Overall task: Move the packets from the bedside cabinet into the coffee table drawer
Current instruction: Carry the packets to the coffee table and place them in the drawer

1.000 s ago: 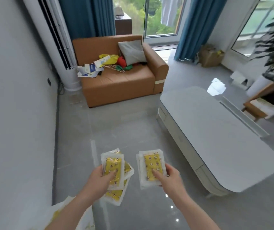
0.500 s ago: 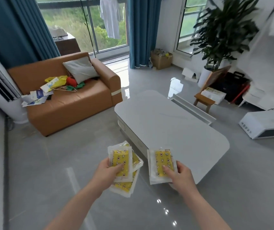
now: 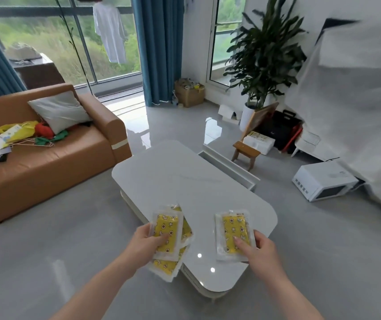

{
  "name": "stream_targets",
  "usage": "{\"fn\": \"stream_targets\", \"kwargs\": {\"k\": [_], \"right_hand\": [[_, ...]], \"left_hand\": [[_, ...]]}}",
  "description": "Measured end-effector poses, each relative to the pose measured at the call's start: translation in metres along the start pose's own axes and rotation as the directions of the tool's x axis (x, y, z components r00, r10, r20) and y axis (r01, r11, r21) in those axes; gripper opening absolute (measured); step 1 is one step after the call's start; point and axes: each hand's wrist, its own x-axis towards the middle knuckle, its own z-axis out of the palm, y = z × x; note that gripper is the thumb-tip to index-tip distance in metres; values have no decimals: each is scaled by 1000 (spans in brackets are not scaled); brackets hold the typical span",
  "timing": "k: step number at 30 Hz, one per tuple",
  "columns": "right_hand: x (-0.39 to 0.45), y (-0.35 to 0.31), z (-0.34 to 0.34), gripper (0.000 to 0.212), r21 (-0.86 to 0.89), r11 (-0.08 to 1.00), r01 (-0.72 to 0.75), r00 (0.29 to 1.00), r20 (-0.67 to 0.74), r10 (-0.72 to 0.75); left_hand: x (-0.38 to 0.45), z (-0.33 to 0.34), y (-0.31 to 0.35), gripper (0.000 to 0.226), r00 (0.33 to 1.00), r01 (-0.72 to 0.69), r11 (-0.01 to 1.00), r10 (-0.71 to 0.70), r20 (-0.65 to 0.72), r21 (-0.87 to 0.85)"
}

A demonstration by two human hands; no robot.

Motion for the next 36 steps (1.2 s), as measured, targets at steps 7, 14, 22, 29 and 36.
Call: {"fn": "stream_targets", "kwargs": {"k": [7,14,22,29,36], "right_hand": [[69,-6,-120,6,19,999,-30,985,-170,33],[134,12,-261,7,74,995,-71,969,-231,87],[208,6,-411,7,32,998,-48,992,-116,52],[294,-22,-472,13,-8,1000,-18,1000,26,18],[413,-53,-510,10,-63,998,25,992,126,-17]], "left_hand": [[75,129,73,18,995,-22,993,11,95,117],[131,292,149,20,983,-76,979,42,177,188],[144,438,173,16,999,-25,994,21,35,105],[172,476,179,19,990,58,998,-60,-130,-20],[265,517,217,23,972,38,997,-52,-229,-63]]}}
